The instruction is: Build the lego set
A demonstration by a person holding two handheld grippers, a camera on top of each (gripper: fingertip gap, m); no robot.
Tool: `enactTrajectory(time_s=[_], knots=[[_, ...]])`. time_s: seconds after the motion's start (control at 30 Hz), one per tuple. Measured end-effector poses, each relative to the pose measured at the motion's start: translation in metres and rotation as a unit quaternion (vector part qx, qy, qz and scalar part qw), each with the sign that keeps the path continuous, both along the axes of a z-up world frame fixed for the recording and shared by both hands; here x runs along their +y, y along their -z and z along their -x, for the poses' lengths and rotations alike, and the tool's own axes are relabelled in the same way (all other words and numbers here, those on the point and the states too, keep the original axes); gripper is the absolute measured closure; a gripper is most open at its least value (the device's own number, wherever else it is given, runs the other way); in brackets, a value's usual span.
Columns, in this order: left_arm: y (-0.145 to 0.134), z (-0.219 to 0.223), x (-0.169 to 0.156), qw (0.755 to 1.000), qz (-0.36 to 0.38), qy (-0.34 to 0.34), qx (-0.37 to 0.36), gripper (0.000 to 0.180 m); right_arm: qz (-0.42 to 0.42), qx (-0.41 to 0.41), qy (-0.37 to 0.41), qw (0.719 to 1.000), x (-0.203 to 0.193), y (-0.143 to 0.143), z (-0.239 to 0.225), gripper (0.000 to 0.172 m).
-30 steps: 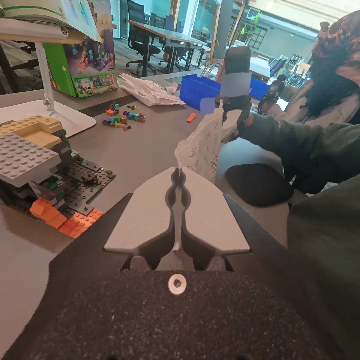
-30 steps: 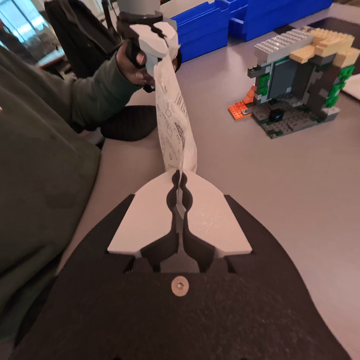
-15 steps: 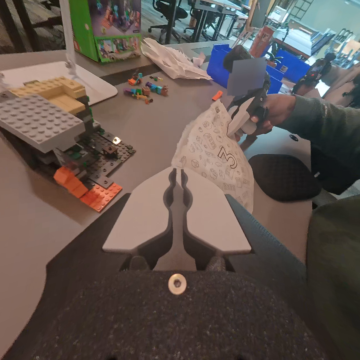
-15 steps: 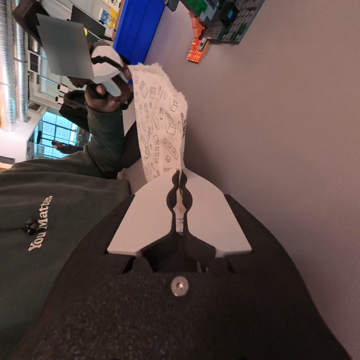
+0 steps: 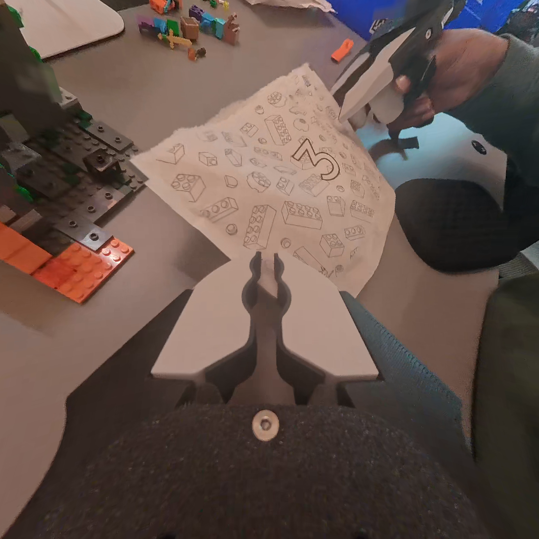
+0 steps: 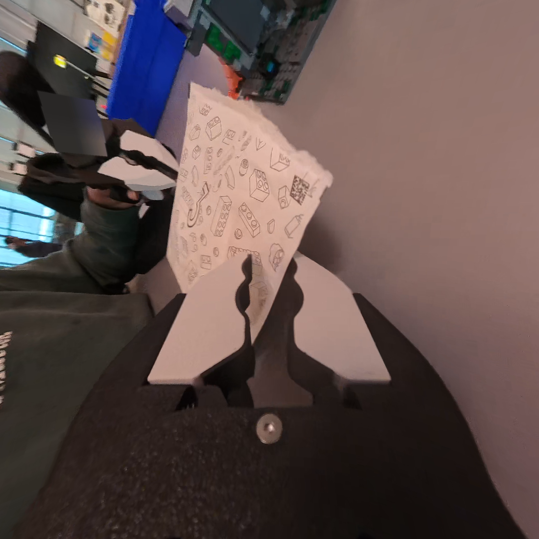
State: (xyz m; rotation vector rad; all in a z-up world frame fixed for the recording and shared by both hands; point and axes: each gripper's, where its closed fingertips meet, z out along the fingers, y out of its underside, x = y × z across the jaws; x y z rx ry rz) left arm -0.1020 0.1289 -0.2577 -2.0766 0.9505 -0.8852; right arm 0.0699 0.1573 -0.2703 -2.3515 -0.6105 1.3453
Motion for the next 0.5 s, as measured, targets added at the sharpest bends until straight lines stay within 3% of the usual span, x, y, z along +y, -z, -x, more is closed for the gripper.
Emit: enactTrajectory(time_s=[0.1,0.2,0.47,0.5], knots=[[-0.002,0.003,0.001,1.0,-0.012,-0.01,0.018,0.176,-0.047,-0.035,0.022,0.998,0.013,-0.001,-0.019,0.125],[-0.003,0.007,0.0,0.998,-0.031,-0.02,0.055,0.18,-0.121,-0.084,0.03,0.989,0.015,-0.009,-0.032,0.123],[-0.01,0.006,-0.002,0.98,-0.082,-0.037,0.175,0.18,-0.21,-0.206,-0.035,0.955,-0.03,-0.025,-0.022,0.172],[-0.009,0.005,-0.003,0.977,-0.085,-0.038,0.191,0.18,-0.211,-0.217,-0.042,0.952,-0.035,-0.025,-0.02,0.172]])
